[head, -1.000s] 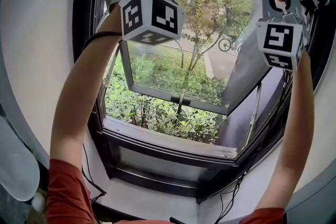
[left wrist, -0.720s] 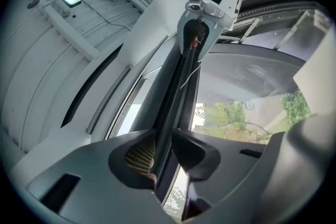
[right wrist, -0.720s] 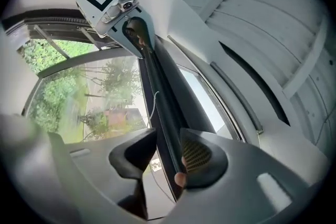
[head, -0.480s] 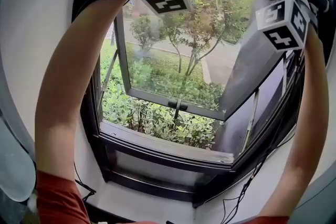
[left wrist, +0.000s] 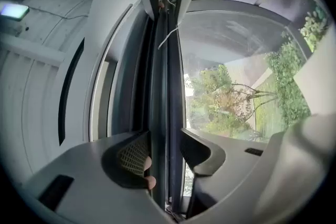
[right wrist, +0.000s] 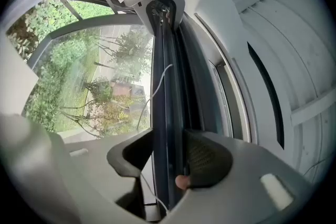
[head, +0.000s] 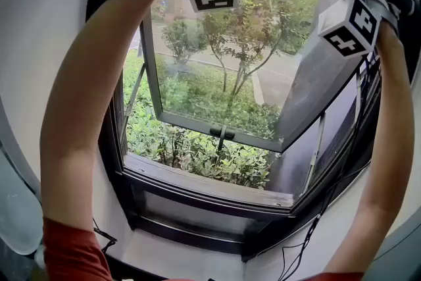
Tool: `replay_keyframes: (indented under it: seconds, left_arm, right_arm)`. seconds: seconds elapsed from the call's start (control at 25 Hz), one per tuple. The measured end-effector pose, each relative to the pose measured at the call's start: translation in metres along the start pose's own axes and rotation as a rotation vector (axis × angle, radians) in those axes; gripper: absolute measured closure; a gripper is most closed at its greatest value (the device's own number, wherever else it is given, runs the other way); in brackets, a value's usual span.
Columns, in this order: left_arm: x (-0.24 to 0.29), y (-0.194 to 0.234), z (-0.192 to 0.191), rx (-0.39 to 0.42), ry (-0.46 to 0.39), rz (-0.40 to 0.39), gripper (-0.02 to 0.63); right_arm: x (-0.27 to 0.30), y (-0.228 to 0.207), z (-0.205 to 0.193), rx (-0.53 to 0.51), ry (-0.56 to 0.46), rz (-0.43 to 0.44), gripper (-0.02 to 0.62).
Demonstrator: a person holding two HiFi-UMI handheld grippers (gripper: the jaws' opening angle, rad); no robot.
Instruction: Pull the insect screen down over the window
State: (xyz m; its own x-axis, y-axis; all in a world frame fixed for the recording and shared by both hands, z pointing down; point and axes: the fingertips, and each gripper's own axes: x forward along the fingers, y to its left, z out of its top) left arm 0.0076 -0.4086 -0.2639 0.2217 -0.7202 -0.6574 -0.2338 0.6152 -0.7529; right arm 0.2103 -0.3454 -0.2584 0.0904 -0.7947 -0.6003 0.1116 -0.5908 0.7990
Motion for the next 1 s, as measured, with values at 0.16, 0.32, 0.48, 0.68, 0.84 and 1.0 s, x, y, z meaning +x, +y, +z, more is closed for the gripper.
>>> replay_keyframes:
  seconds: [0.16, 0.32, 0.48, 0.68, 0.84, 1.0]
  left_arm:
    - [-0.001, 0.002, 0.0, 0.002, -0.001, 0.023, 0.434]
    - [-0.002, 0.0, -0.001, 0.008, -0.014, 0.024, 0.436]
    - [-0.011, 0.003, -0.002, 0.009, -0.016, 0.035, 0.436]
    - [-0.02, -0.004, 0.001, -0.005, -0.03, 0.027, 0.436]
    - [-0.03, -0.014, 0.0, -0.002, -0.042, 0.012, 0.436]
    - [-0.037, -0.028, -0.002, -0.014, -0.054, -0.013, 0.434]
  right_arm:
    - [0.0, -0.004, 0.001, 0.028, -0.007, -0.02, 0.417]
    - [-0.001, -0.003, 0.004, 0.035, -0.026, -0.048, 0.416]
    - [-0.004, -0.001, 0.005, 0.04, -0.039, -0.049, 0.416]
    - [-0.013, 0.005, 0.006, 0.055, -0.05, -0.047, 0.416]
    - [-0.022, 0.019, 0.005, 0.042, -0.071, -0.028, 0.416]
    - [-0.03, 0.028, 0.01, 0.046, -0.088, -0.017, 0.416]
